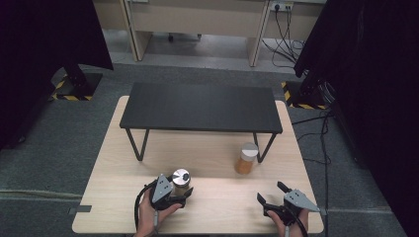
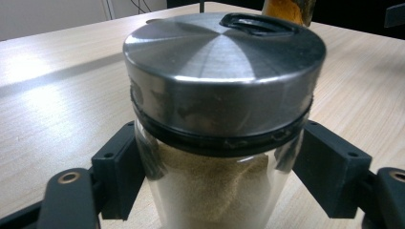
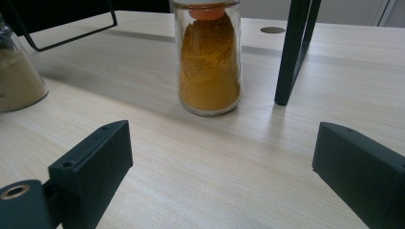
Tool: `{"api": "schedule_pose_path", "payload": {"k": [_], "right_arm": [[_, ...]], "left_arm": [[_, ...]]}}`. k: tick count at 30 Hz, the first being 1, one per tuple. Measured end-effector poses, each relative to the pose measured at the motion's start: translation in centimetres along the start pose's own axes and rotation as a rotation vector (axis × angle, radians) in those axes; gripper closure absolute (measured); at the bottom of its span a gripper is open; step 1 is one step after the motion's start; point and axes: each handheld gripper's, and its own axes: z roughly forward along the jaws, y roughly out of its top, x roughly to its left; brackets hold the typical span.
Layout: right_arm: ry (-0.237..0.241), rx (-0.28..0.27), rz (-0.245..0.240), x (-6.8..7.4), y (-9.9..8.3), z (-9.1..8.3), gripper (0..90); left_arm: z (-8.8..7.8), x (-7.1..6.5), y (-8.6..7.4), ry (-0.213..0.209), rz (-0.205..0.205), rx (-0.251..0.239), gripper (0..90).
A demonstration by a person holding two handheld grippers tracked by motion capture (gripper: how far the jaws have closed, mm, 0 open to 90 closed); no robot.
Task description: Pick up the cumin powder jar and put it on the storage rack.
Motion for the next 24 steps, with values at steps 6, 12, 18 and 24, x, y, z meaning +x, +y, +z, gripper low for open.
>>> {"api": "schedule_pose_path", "payload": {"k": [6, 12, 18, 24], "right_arm": [[0.0, -0.003, 0.002, -0.01, -0.06, -0.02, 6.6], [0.0, -0.002, 0.001, 0.0, -0.04, -0.01, 6.6], [0.002, 0.001, 0.003, -0.08, 0.02, 0.02, 6.7], [0.001, 0.001, 0.004, -0.05, 0.02, 0.01, 6.7]], "left_arm": [[-0.05, 0.07, -0.11, 0.006, -0.005, -0.005, 29.9], [-0.05, 0.18, -0.11, 0.0, -0.006, -0.006, 30.1], [-0.03, 0.3, -0.12, -0.004, -0.009, -0.007, 30.2], [-0.09, 0.54, -0.28, -0.009, -0.037, -0.016, 30.2]]}}
